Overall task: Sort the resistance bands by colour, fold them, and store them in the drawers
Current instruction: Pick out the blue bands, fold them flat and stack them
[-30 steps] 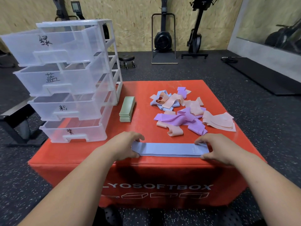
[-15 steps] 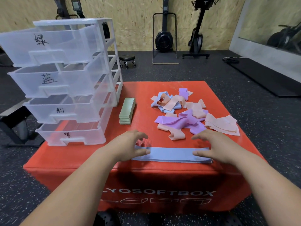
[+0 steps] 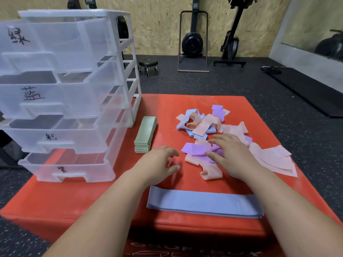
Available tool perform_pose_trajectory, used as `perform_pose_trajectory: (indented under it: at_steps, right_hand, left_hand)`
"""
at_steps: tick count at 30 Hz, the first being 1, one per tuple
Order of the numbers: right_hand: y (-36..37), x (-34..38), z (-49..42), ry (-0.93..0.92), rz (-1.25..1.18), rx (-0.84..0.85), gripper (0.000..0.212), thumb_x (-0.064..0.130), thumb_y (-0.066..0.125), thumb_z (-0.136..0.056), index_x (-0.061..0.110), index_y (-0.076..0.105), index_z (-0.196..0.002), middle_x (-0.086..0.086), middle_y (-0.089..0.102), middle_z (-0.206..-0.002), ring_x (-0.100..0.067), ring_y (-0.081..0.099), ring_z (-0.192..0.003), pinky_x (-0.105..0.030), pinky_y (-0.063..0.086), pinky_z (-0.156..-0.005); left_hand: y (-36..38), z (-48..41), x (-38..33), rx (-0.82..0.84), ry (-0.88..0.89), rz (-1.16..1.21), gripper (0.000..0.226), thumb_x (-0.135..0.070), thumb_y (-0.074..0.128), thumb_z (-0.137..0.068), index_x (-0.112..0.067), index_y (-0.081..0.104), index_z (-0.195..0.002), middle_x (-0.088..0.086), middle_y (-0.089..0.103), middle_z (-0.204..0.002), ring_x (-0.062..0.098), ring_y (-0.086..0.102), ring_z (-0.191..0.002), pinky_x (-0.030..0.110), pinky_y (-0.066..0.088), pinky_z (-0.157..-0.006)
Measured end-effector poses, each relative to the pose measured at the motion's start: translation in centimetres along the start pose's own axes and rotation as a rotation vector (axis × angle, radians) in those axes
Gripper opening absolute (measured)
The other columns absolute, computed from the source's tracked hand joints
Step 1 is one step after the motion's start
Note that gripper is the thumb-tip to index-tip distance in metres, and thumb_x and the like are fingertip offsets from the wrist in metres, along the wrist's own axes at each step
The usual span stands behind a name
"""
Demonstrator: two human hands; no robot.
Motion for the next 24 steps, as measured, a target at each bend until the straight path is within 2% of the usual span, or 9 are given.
perform_pose_trajectory:
  at_steps: [4,8,11,14,17,19,21,22,24]
  right_hand:
    - [1.7,-0.2,-3.0,0.06,0.079,0.041,0.056,0.064,0.048,-0.099,0.033,0.056,-0.145,0.01,0.049,-0.154,-0.021,0.034,-0.146,-0.04,0.029,-0.119]
    - [4.4,-0.9,-5.5,0.112,0.136,0.104,0.066,0.076,0.023,-0.093,0.044,0.055,-0.14,0.016,0.05,-0.149,-0.023,0.034,-0.144,-0.05,0.029,-0.119]
    - [5.9,-1.1,-6.5,0.147,0.171,0.16,0.053,0.069,0.027,-0.1,0.044,0.057,-0.136,0.015,0.052,-0.144,-0.023,0.033,-0.143,-0.053,0.026,-0.118]
    - [5.5,-1.0,-7.3,0.152,0.192,0.129,0.048,0.061,0.031,-0.104,0.038,0.065,-0.127,0.012,0.059,-0.137,-0.022,0.043,-0.136,-0.05,0.031,-0.116]
    - [3.6,-1.0,-7.6,0.144,0.165,0.021,0.036,0.047,0.04,-0.104,0.028,0.071,-0.11,0.003,0.067,-0.122,-0.027,0.054,-0.116,-0.045,0.044,-0.1]
    - [1.1,-1.2,-7.4,0.155,0.032,-0.108,0.026,0.034,0.054,-0.102,0.021,0.073,-0.115,-0.004,0.068,-0.122,-0.032,0.056,-0.114,-0.045,0.047,-0.097]
    - [-2.1,-1.4,-6.6,0.155,-0.113,-0.248,0.029,0.024,0.064,-0.098,0.018,0.072,-0.126,-0.006,0.069,-0.127,-0.032,0.058,-0.117,-0.041,0.045,-0.099]
    - [-4.1,-1.4,-5.9,0.157,-0.179,-0.327,0.03,0.021,0.067,-0.096,0.019,0.073,-0.126,-0.004,0.07,-0.126,-0.027,0.06,-0.116,-0.035,0.044,-0.097]
    - [-7.9,-1.8,-4.0,0.181,-0.321,-0.486,0.025,0.02,0.073,-0.092,0.022,0.076,-0.117,0.006,0.073,-0.115,-0.004,0.066,-0.101,-0.018,0.042,-0.089]
  left_hand:
    - [0.2,-1.9,1.5,-0.018,-0.018,0.025,0.044,-0.049,0.072,-0.094,-0.03,0.064,-0.133,-0.007,0.066,-0.122,0.016,0.062,-0.112,0.034,0.052,-0.096]
    - [0.6,-3.2,2.6,-0.027,-0.029,0.061,0.041,-0.045,0.073,-0.095,-0.029,0.065,-0.132,-0.006,0.066,-0.121,0.017,0.062,-0.113,0.037,0.051,-0.099]
    - [0.9,-3.9,2.8,-0.039,-0.022,0.071,0.041,-0.045,0.072,-0.095,-0.03,0.065,-0.132,-0.007,0.066,-0.119,0.016,0.061,-0.111,0.038,0.052,-0.098]
    - [0.9,-4.2,2.6,-0.046,-0.012,0.073,0.039,-0.044,0.072,-0.095,-0.029,0.066,-0.131,-0.007,0.066,-0.118,0.016,0.061,-0.111,0.037,0.051,-0.097]
    - [0.8,-4.3,2.5,-0.047,-0.013,0.08,0.039,-0.044,0.071,-0.095,-0.029,0.066,-0.131,-0.007,0.066,-0.118,0.017,0.061,-0.111,0.037,0.052,-0.097]
    - [0.6,-4.2,2.3,-0.053,-0.012,0.085,0.039,-0.045,0.071,-0.096,-0.03,0.066,-0.131,-0.007,0.066,-0.118,0.016,0.061,-0.112,0.036,0.051,-0.097]
    - [0.2,-4.0,1.9,-0.061,-0.013,0.085,0.039,-0.046,0.071,-0.096,-0.03,0.066,-0.131,-0.007,0.066,-0.118,0.016,0.061,-0.111,0.036,0.051,-0.097]
    - [0.0,-3.9,1.6,-0.068,-0.01,0.085,0.038,-0.046,0.071,-0.096,-0.03,0.066,-0.131,-0.007,0.066,-0.118,0.016,0.061,-0.11,0.037,0.051,-0.096]
    - [-0.5,-3.7,0.9,-0.087,0.004,0.093,0.036,-0.045,0.071,-0.096,-0.03,0.066,-0.129,-0.007,0.066,-0.117,0.016,0.062,-0.109,0.038,0.052,-0.095]
Point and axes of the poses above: each hand's wrist, its own z-axis away from the middle knuckle, its own y-axis out of the palm, x = y × z, the point moved 9 cm from there along -z, towards the middle knuckle
